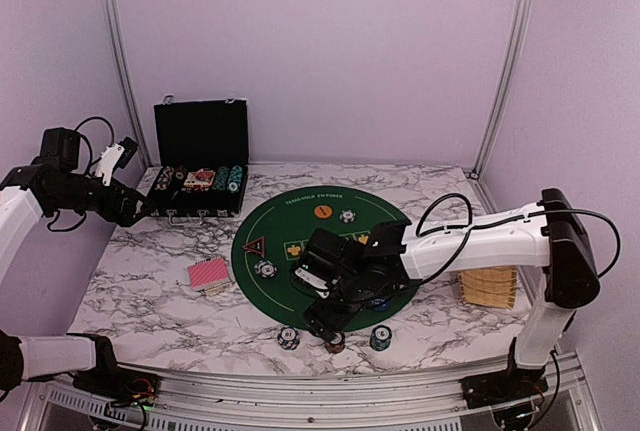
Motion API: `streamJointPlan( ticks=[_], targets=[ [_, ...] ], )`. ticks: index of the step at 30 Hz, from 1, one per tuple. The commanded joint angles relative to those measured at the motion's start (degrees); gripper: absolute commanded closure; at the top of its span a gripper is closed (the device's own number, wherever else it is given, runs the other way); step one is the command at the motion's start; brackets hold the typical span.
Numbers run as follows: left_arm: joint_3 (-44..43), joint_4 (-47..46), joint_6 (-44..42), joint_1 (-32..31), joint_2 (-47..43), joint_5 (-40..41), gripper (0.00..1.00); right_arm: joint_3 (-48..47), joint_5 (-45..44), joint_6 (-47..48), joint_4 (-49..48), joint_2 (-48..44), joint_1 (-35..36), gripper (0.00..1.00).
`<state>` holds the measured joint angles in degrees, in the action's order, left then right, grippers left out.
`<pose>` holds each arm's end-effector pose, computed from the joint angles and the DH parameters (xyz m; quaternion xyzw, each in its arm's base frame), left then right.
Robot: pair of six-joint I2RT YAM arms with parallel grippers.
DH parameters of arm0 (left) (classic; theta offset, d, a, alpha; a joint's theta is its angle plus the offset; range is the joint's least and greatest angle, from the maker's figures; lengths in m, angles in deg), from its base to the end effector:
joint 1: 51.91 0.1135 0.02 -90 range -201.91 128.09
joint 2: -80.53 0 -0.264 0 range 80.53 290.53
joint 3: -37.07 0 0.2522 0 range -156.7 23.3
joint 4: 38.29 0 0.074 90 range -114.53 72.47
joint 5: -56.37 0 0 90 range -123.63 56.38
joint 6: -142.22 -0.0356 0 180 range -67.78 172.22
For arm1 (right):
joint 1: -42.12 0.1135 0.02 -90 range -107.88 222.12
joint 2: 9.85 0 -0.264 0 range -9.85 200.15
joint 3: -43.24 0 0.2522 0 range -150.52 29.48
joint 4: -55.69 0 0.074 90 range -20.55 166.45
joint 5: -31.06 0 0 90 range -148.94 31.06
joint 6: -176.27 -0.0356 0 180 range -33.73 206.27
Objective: Distribute texas hold em gaming equipment
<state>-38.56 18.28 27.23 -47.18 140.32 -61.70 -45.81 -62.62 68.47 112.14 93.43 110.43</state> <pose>0.2103 0.0006 0.3417 0.2546 0.8503 -0.1094 0.4474 0.1357 0.3349 0.2051 -0.4155 0.8934 0.0914 0.1442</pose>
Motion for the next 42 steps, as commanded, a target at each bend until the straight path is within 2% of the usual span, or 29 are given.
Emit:
streamJointPlan(
  ticks=[1,8,23,42],
  targets=[
    [-1.4,1.8,-0.84,0.26,-1.1,-0.9,0.01,0.59,2.09,-0.01,-0.5,1.02,0.41,0.11],
    [-1.33,1.93,-0.85,0.2,-0.9,-1.11,0.01,2.38,5.38,0.44,-0.71,0.95,1.09,0.14],
    [-1.24,2.01,-0.93,0.23,-1.17,-1.03,0.01,3.8,5.53,0.04,-0.85,1.08,1.65,0.34],
    [-1.42,2.01,-0.93,0.26,-1.14,-1.29,0.01,1.95,2.58,0.37,0.85,-0.05,1.65,0.69]
  ],
)
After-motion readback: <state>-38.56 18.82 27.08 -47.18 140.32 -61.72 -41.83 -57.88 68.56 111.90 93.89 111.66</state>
